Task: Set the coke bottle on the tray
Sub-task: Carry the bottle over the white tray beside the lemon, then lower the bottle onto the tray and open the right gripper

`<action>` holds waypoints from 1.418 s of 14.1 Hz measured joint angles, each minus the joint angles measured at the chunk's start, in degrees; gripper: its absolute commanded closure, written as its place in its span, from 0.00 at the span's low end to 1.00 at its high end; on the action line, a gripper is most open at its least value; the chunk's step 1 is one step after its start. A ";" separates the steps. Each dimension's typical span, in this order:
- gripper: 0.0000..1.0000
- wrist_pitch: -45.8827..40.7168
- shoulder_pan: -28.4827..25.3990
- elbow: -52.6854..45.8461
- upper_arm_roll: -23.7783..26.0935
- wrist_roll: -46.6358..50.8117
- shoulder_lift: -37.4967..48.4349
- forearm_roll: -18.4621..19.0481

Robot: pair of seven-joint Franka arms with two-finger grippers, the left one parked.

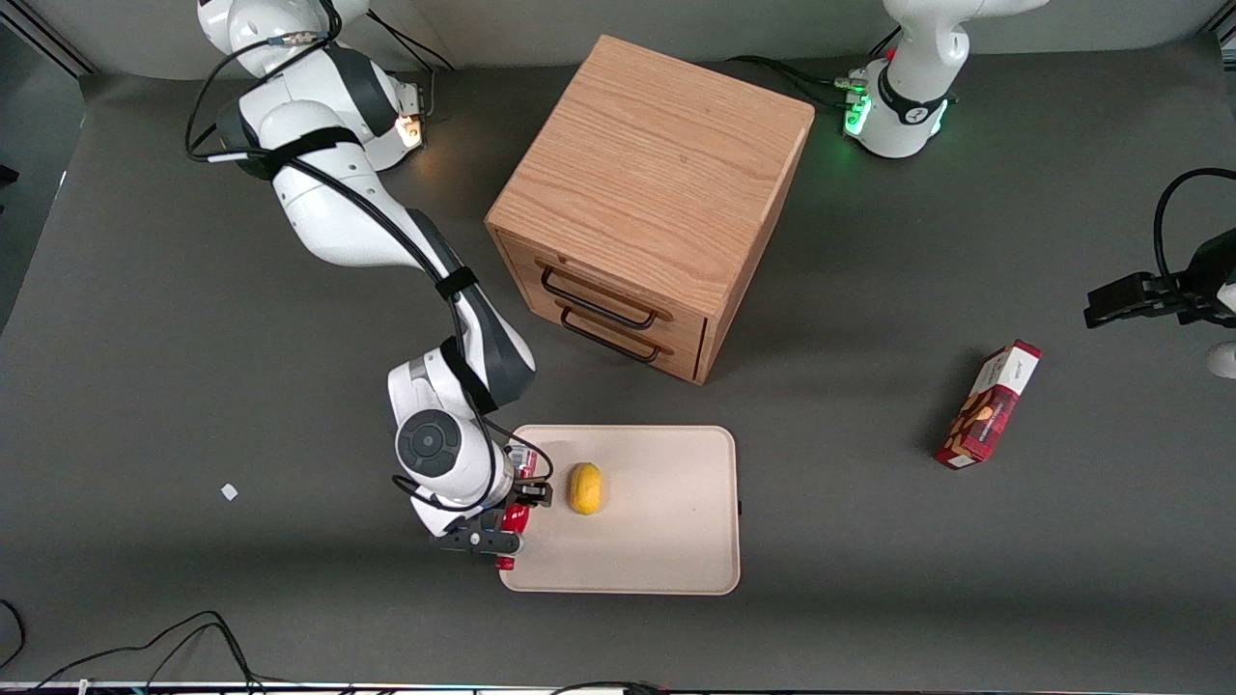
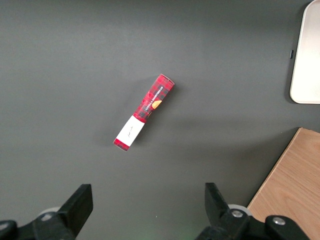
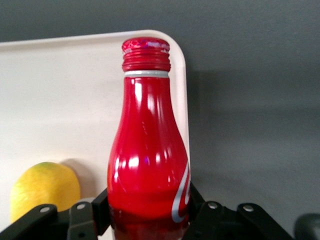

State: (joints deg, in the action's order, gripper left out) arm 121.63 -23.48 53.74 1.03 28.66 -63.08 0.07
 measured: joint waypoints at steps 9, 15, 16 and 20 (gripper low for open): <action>0.00 2.44 -0.16 -0.53 -0.05 -1.38 -2.35 0.00; 0.00 3.23 -0.83 -0.60 -0.22 -1.38 -2.38 0.00; 0.00 3.23 -0.83 -0.62 -0.32 -1.38 -2.39 0.00; 0.00 3.26 -0.83 -0.80 -0.52 -1.38 -2.38 0.00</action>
State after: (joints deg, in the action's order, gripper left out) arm 124.88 -24.30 52.94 0.51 27.27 -65.46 0.07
